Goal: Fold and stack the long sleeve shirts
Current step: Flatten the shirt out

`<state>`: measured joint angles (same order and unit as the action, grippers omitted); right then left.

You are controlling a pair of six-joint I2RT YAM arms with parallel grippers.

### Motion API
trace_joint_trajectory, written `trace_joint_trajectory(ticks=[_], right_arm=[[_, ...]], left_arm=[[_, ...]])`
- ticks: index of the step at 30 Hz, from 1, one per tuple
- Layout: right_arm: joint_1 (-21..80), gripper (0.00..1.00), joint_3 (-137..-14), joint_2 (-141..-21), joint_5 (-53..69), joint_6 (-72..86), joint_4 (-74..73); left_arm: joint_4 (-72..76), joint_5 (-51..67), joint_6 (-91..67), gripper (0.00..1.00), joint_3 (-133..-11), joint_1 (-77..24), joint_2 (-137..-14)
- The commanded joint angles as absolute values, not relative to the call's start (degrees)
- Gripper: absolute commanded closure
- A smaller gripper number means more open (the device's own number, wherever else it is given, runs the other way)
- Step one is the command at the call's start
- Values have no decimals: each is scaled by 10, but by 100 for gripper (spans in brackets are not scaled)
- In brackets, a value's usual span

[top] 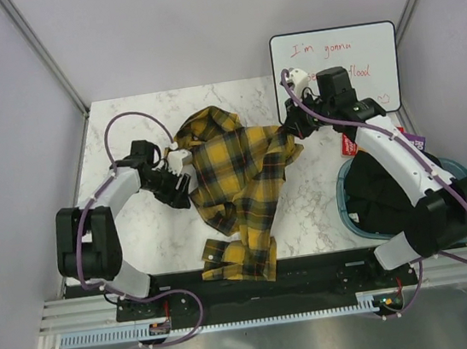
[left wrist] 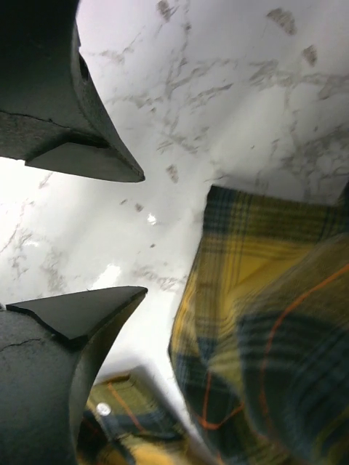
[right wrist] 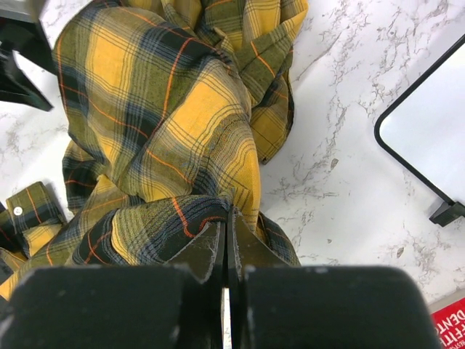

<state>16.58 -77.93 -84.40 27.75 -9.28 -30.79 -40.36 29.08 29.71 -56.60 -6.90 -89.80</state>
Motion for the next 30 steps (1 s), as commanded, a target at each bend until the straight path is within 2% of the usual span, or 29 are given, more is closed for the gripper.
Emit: trace_joint_trajectory(ticks=[1,7,11,12,15,16,20,24,27,28,30], right_arm=[[159,100,-788,-809,286,-76,-280],[156,100,-803,-799,289,-54,-276],[156,100,-803,-798,281,-49,-273],[156,100,-802,-800,279,-50,-274],[156,100,-805,-808,268,-50,-272],[156,100,-807,-811,265,-50,-268],[156,100,-811,-830,259,-47,-258],[156,100,-806,-839,251,-39,-248],[156,100,-794,-835,242,-43,-244],[156,100,-790,-834,241,-44,-244],[156,100,-784,-835,240,-47,-245]], left_arm=[[-328,251,287,35,-585,-97,-941],[-318,287,250,37,-621,-125,-993],[-316,258,244,49,-625,-131,-975],[-321,334,260,49,-614,-108,-942],[-370,434,404,41,-551,-115,-786],[-439,432,476,38,-541,-128,-757],[-558,361,569,34,-517,-234,-670],[-566,315,557,32,-482,-394,-678],[-545,285,544,30,-474,-455,-706],[-537,277,539,25,-469,-467,-712],[-506,259,531,24,-460,-503,-715]])
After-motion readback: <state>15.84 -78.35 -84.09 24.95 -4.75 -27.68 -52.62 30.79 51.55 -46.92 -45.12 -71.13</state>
